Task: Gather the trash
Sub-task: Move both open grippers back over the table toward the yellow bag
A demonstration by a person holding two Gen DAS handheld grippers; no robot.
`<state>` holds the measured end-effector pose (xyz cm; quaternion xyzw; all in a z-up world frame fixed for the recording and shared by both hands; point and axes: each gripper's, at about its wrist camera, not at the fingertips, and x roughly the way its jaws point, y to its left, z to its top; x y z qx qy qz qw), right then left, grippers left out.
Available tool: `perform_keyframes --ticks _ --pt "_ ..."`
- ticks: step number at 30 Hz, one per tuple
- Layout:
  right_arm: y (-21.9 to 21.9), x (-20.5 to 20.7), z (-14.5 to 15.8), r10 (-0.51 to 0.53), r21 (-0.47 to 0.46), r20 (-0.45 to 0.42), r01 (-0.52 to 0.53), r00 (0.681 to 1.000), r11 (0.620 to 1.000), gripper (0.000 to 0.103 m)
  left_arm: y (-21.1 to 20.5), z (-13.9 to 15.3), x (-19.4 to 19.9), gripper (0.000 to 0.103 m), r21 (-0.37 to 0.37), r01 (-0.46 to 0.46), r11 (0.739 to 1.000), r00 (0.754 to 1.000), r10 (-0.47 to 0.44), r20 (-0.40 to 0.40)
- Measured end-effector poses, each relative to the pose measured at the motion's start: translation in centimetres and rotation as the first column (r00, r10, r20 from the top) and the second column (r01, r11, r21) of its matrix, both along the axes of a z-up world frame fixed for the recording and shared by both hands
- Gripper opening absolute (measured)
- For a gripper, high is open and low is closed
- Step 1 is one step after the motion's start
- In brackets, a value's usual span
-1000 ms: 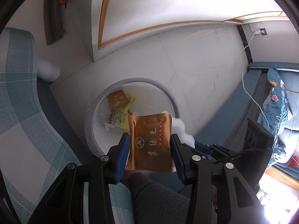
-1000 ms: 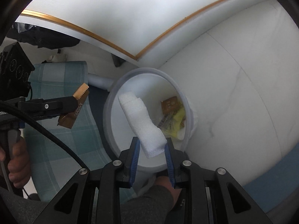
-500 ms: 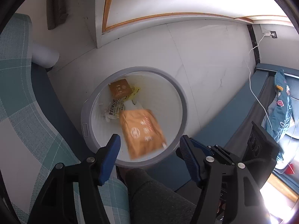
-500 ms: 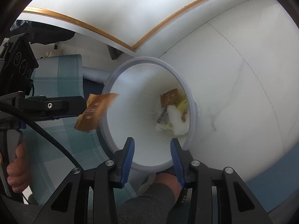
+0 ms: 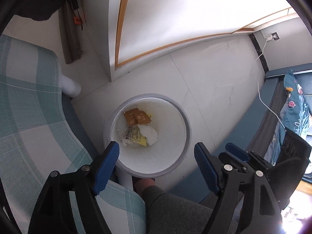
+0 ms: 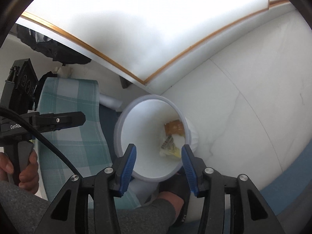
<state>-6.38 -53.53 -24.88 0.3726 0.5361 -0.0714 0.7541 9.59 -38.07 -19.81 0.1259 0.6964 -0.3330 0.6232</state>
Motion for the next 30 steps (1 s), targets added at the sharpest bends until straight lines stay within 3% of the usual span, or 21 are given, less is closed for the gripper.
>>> perform_keyframes --ticks 5,10,16,22,30 --pt "0.2 0.1 4.9 0.011 -0.114 0.091 0.000 0.996 0.993 0.055 1.3 3.8 -0.5 0.076 -0.047 -0.042 0.998 0.991 0.047 0.125" --pt "0.4 -0.1 9.6 0.018 -0.205 0.175 0.018 0.984 0.979 0.059 3.9 8.2 -0.5 0.076 -0.119 -0.113 0.986 0.955 0.141 0.260" --pt "1.7 0.0 15.2 0.051 -0.294 0.245 0.024 0.968 0.956 0.059 7.0 11.9 -0.6 0.083 -0.192 -0.166 0.967 0.914 0.224 0.339" --pt "4.1 0.8 21.2 0.105 -0.387 0.351 0.042 0.931 0.921 0.065 10.4 15.7 -0.5 0.083 -0.255 -0.214 0.943 0.844 0.310 0.438" --pt "9.6 2.6 26.8 0.224 -0.430 0.500 0.016 0.837 0.902 0.074 17.6 19.2 0.4 0.086 -0.317 -0.308 0.897 0.728 0.437 0.529"
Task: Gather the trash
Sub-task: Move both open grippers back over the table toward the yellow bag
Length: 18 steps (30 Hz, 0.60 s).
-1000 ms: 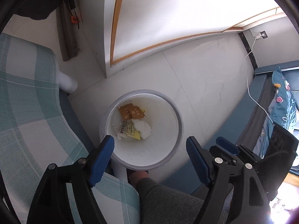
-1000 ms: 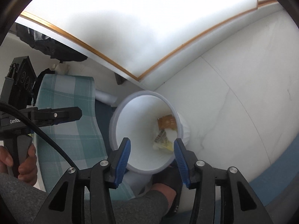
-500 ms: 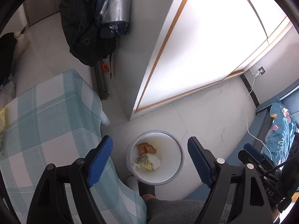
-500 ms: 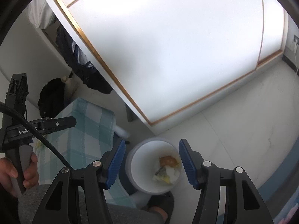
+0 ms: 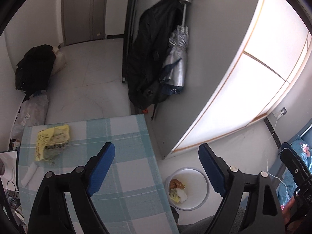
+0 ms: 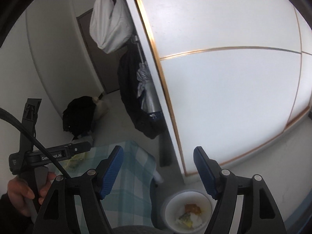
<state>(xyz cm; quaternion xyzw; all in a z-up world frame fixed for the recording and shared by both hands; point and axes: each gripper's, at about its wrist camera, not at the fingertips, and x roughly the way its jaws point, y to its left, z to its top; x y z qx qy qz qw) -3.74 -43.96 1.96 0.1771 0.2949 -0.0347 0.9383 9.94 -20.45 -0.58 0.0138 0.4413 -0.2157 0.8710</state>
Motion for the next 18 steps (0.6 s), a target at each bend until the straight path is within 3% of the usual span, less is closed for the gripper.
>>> perform_keyframes --ticks 7,18 --pt "6.8 2.4 1.9 0.099 -0.043 0.091 -0.095 0.991 0.995 0.084 7.7 2.5 0.4 0.090 -0.022 -0.150 0.988 0.985 0.151 0.084" --pt "16.6 6.6 1.8 0.254 -0.061 0.132 -0.248 0.958 0.967 0.086 16.2 1.8 1.6 0.090 0.000 -0.339 0.941 0.933 0.336 0.129"
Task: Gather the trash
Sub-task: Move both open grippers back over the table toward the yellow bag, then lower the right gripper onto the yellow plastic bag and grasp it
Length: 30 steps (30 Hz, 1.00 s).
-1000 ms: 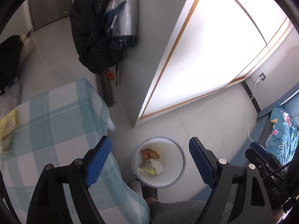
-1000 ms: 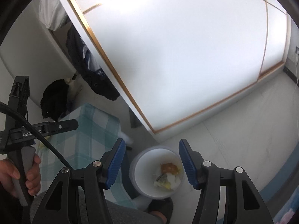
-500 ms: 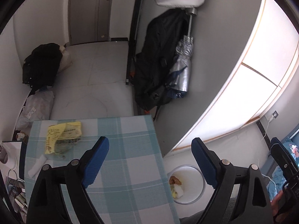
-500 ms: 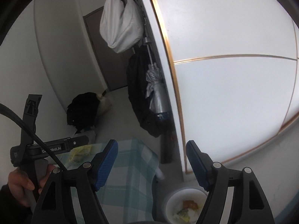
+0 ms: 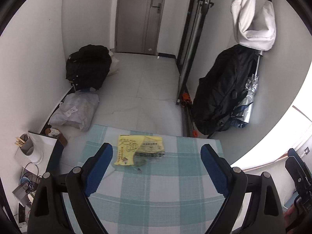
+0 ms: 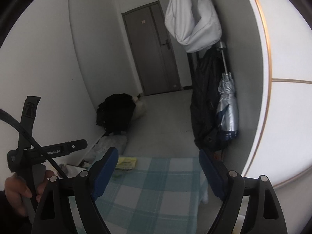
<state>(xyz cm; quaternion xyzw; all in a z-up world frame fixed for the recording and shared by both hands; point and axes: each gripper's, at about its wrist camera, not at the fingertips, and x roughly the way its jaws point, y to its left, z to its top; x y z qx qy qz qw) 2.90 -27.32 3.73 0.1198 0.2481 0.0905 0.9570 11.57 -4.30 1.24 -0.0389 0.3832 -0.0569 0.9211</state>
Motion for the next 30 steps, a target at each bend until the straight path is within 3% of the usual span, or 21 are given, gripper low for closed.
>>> perform_keyframes --ticks 6,11,18,26,30 --pt "4.7 3.3 -2.1 0.059 -0.054 -0.044 -0.061 0.997 0.997 0.087 4.6 -1.3 1.0 0.090 -0.035 -0.099 0.994 0.995 0.100 0.003" --pt "7.6 7.2 -5.4 0.127 -0.035 -0.151 -0.133 0.980 0.990 0.087 8.6 -3.5 2.4 0.090 -0.053 -0.157 0.986 0.987 0.155 -0.045" --pt "11.0 11.8 -9.5 0.192 -0.020 -0.273 -0.205 0.943 0.978 0.087 13.0 -5.6 3.3 0.090 -0.095 -0.229 0.969 0.969 0.218 -0.115" --pt "14.5 18.3 -13.6 0.232 0.006 -0.382 -0.248 0.895 0.969 0.087 15.3 -6.2 4.4 0.090 -0.111 -0.268 0.957 0.954 0.247 -0.171" --pt "16.0 21.4 -16.5 0.219 -0.033 -0.450 -0.261 0.866 0.965 0.087 16.2 -6.7 4.7 0.090 -0.121 -0.283 0.951 0.945 0.256 -0.202"
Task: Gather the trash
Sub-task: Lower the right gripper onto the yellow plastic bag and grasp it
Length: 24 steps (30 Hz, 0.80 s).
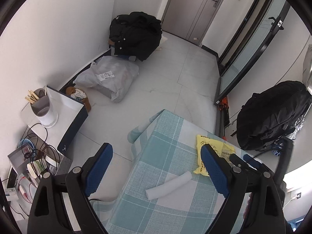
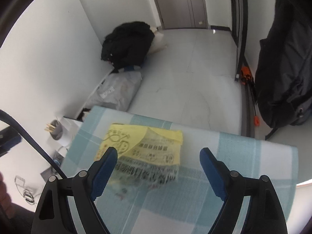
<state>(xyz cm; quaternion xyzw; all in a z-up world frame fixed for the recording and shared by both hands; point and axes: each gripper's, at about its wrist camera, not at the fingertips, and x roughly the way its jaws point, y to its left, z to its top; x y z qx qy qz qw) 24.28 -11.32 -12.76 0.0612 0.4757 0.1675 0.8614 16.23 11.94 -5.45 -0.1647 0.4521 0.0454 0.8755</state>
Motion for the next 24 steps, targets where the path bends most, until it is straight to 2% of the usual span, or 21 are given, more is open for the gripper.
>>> perform_keyframes --ticks 3,7,10,12,13,14,15,18,20,21,23,24 --pt "0.7 1.3 -1.8 -0.009 -0.031 -0.027 0.008 1.000 0.999 0.084 0.6 -0.3 0.1 0.090 0.012 -0.020 1.000 0.999 0.021 -0.025" --pt "1.5 1.5 -2.8 -0.001 -0.065 -0.010 0.000 1.000 0.998 0.081 1.3 -0.9 0.3 0.090 0.010 -0.048 0.999 0.998 0.048 -0.049" --pt "2.4 0.6 -2.6 0.038 -0.165 0.028 -0.033 0.999 0.986 0.066 1.6 -1.3 0.5 0.090 0.001 -0.054 0.999 0.996 0.054 -0.073" --pt "2.9 0.0 -2.7 0.062 -0.223 0.049 -0.050 0.997 0.973 0.046 1.5 -1.4 0.6 0.090 0.016 -0.051 0.999 0.995 0.052 -0.081" --pt "3.1 -0.3 -2.7 0.076 -0.246 0.061 -0.059 0.995 0.967 0.045 1.4 -1.4 0.7 0.090 0.021 -0.048 0.999 0.995 0.050 -0.085" --pt "3.1 -0.5 -2.6 0.085 -0.253 0.065 -0.066 0.994 0.965 0.041 1.3 -1.5 0.8 0.090 0.019 -0.045 0.999 0.995 0.047 -0.086" --pt "3.0 -0.7 -2.5 0.098 -0.251 0.066 -0.078 0.993 0.965 0.032 1.3 -1.6 0.8 0.090 0.018 -0.044 0.999 0.995 0.046 -0.088" --pt "2.9 -1.1 -2.4 0.124 -0.257 0.070 -0.102 0.990 0.961 0.019 1.1 -1.8 0.9 0.090 0.027 -0.037 0.999 0.994 0.040 -0.105" --pt "2.9 -1.0 -2.4 0.126 -0.258 0.065 -0.106 0.990 0.960 0.016 0.9 -2.1 1.1 0.090 0.052 -0.035 0.998 0.992 0.041 -0.118" --pt "2.9 -1.1 -2.3 0.124 -0.251 0.063 -0.104 0.990 0.962 0.014 0.5 -2.2 1.3 0.090 0.109 -0.024 0.994 0.991 0.038 -0.125" --pt "2.4 -1.3 -2.2 0.108 -0.236 0.058 -0.092 0.992 0.967 0.012 -0.5 -2.8 2.0 0.090 0.247 0.006 0.969 0.988 0.032 -0.150" --pt "2.2 -1.3 -2.1 0.107 -0.217 0.050 -0.094 0.993 0.972 0.011 -0.7 -3.2 2.2 0.090 0.233 0.038 0.972 0.986 0.002 -0.169"
